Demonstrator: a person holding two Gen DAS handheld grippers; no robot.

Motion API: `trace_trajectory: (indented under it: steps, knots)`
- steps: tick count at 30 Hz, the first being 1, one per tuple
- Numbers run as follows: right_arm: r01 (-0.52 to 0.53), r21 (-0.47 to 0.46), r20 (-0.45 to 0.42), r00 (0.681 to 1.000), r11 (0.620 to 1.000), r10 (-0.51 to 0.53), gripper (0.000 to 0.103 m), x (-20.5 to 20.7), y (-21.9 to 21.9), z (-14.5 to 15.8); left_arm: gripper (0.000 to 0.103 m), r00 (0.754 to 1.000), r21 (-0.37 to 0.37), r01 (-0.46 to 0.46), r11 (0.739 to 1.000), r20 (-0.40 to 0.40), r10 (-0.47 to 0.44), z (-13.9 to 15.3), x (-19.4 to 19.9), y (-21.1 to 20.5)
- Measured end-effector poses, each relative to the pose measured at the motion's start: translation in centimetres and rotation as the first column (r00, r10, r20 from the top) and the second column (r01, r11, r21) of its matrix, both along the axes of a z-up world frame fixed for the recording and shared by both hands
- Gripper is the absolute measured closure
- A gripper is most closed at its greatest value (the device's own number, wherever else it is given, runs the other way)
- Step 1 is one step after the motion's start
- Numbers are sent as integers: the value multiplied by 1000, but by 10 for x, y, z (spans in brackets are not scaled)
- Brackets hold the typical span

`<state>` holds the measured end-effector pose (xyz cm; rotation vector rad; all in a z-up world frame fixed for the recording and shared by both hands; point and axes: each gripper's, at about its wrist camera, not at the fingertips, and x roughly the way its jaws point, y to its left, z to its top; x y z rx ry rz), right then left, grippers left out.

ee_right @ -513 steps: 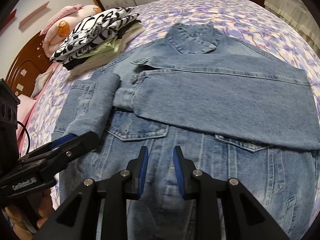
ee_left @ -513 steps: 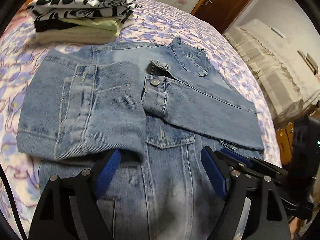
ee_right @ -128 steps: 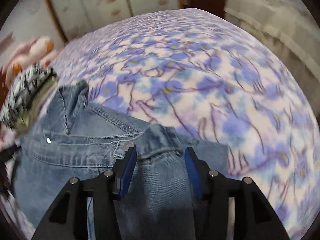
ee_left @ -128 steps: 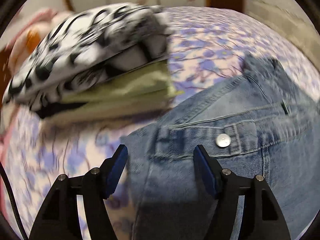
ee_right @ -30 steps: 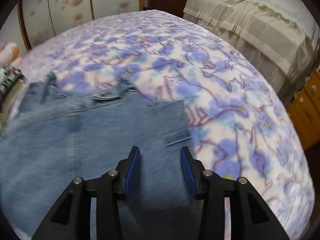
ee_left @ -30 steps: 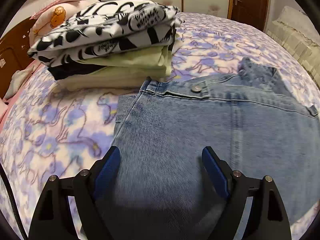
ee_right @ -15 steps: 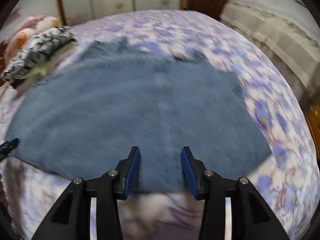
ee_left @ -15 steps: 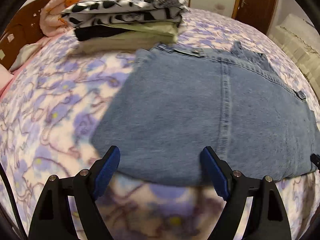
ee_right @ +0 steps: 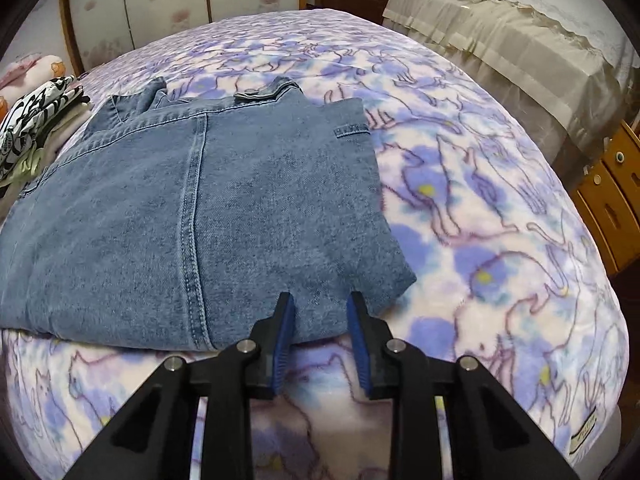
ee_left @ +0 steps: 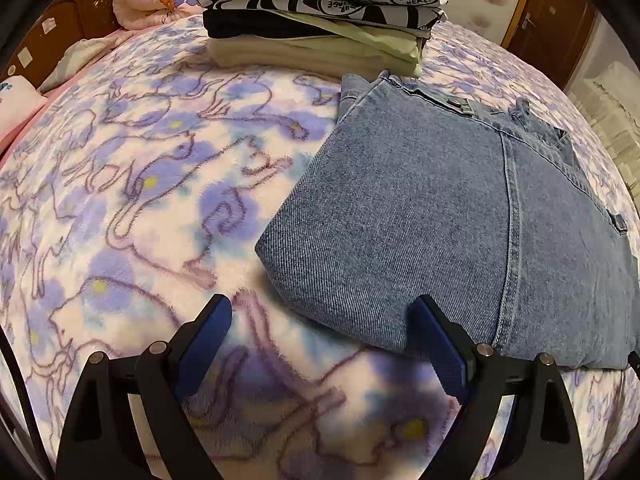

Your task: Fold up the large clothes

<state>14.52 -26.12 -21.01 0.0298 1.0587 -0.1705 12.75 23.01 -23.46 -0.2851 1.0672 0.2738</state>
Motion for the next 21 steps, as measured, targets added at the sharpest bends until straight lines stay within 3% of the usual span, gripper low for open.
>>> trace_trajectory:
  steps: [11,21]
  knots:
    - [-3,104,0,1000,995,3,74,-24,14,25,12,999,-42,37,998,-32,-39,30,-12,-20]
    - [-80,192,36,997,978,74,74,-56,45,60,12,994,-70,100,992,-37,-103,68,-59,-46]
